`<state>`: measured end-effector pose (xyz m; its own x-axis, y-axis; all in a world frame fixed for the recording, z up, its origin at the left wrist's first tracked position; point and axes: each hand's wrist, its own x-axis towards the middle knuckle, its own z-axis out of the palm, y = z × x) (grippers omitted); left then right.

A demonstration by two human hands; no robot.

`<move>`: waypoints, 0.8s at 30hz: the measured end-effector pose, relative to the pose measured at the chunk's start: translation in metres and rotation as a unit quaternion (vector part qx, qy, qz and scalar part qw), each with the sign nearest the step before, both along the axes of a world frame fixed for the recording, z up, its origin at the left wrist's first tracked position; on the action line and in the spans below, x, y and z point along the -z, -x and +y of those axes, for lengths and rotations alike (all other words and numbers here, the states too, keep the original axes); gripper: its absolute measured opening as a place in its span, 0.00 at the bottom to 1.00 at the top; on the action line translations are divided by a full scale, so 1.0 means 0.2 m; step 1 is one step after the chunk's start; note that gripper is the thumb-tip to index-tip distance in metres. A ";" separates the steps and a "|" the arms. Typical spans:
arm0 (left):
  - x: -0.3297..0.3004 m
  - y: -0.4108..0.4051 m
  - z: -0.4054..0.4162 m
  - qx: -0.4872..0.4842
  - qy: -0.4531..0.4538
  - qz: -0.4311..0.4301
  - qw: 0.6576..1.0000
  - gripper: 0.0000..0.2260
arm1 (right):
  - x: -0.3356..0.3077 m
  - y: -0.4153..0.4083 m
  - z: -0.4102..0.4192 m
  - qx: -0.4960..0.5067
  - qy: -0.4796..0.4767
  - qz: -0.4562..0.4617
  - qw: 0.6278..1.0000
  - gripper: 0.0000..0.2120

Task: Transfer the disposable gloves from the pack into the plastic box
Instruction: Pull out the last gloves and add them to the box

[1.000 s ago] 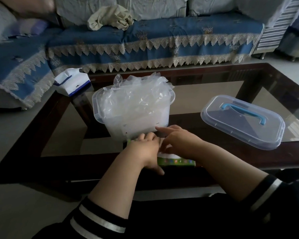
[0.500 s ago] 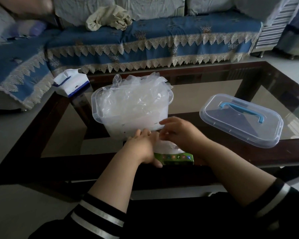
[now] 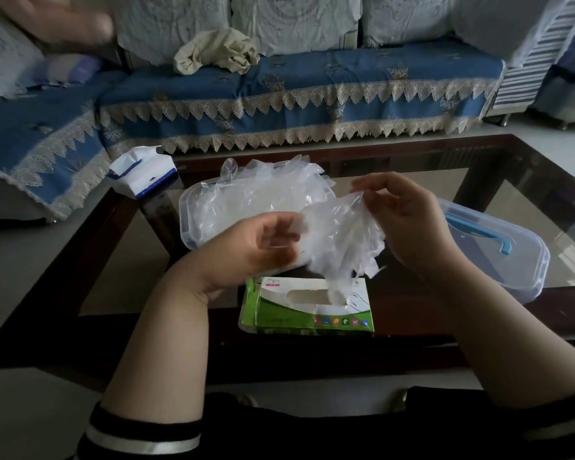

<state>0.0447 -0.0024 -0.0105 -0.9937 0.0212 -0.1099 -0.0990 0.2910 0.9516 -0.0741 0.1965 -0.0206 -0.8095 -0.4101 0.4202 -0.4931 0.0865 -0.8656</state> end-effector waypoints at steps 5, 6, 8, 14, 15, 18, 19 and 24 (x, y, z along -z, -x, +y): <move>-0.02 0.05 0.08 -0.061 -0.093 -0.020 0.994 0.39 | 0.07 -0.02 -0.06 0.045 -0.144 0.139 0.979 0.06; -0.01 0.07 0.12 -0.087 -0.092 -0.024 0.992 0.32 | 0.08 -0.02 -0.07 0.040 -0.157 0.159 0.974 0.06; 0.02 0.11 0.16 -0.146 -0.065 -0.002 0.987 0.17 | 0.10 -0.03 -0.10 0.029 -0.167 0.161 0.972 0.06; 0.03 0.15 0.13 -0.169 0.062 0.126 0.976 0.11 | 0.05 -0.01 -0.09 -0.057 -0.137 -0.132 0.980 0.37; 0.02 0.15 0.12 -0.155 0.069 0.144 0.975 0.12 | 0.04 0.00 -0.08 -0.083 -0.131 -0.173 0.973 0.40; -0.02 0.15 0.08 -0.147 0.099 0.179 0.968 0.15 | 0.04 0.05 -0.05 -0.138 -0.098 -0.254 0.952 0.35; -0.03 0.15 0.06 -0.154 0.114 0.183 0.964 0.16 | 0.03 0.06 -0.05 -0.136 -0.069 -0.269 0.951 0.31; -0.07 0.18 -0.05 -0.206 0.171 0.203 0.942 0.22 | 0.03 0.15 -0.07 -0.025 0.127 -0.296 0.946 0.23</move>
